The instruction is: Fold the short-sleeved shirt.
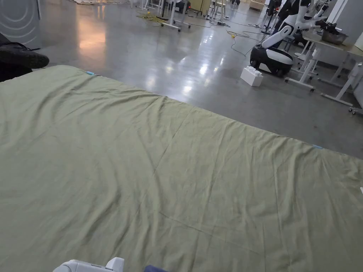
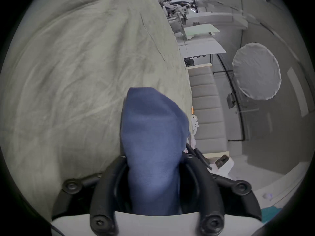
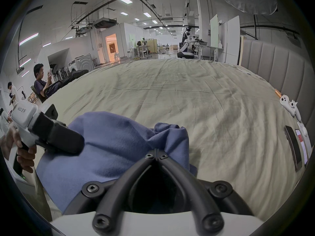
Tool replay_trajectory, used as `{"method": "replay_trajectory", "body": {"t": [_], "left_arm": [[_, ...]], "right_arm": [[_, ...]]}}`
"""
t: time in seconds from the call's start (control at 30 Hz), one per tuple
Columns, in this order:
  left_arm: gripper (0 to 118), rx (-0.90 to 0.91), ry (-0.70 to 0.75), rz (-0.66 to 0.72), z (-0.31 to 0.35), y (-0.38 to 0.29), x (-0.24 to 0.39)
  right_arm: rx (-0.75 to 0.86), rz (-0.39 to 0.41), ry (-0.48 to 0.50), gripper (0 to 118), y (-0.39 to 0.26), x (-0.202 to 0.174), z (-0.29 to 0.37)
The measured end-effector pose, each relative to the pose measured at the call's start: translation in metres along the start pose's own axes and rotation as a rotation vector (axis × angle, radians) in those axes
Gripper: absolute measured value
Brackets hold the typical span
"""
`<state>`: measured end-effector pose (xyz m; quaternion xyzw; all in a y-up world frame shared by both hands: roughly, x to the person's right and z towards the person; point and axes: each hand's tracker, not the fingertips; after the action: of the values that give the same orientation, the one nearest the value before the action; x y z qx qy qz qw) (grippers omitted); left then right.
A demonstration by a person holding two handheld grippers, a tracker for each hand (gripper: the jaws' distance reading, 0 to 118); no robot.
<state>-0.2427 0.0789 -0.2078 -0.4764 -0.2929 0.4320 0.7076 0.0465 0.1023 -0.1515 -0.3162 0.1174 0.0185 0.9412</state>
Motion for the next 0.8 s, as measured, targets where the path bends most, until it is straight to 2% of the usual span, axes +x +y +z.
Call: {"method": "replay_trajectory", "body": {"t": [0.1, 0.23, 0.37, 0.57, 0.63, 0.8], "left_arm": [[31, -0.004, -0.017, 0.032, 0.013, 0.007, -0.004], [24, -0.012, 0.013, -0.025, 0.017, 0.004, 0.025], [22, -0.023, -0.030, -0.009, 0.029, 0.007, 0.051], [21, 0.041, -0.039, -0.029, 0.084, 0.026, 0.090], [21, 0.047, -0.014, -0.040, 0.122, 0.061, 0.009], [21, 0.085, 0.115, -0.087, 0.220, 0.104, -0.016]], "right_arm": [[0.000, 0.012, 0.000, 1, 0.001, 0.001, 0.000], [0.008, 0.084, -0.033, 1, 0.001, -0.008, 0.001], [0.007, 0.108, -0.033, 1, 0.012, -0.006, 0.005], [0.096, 0.124, -0.095, 1, 0.068, 0.009, 0.019], [0.141, 0.144, -0.105, 1, 0.092, 0.015, 0.022], [0.265, 0.176, -0.133, 1, 0.155, 0.024, 0.035]]}}
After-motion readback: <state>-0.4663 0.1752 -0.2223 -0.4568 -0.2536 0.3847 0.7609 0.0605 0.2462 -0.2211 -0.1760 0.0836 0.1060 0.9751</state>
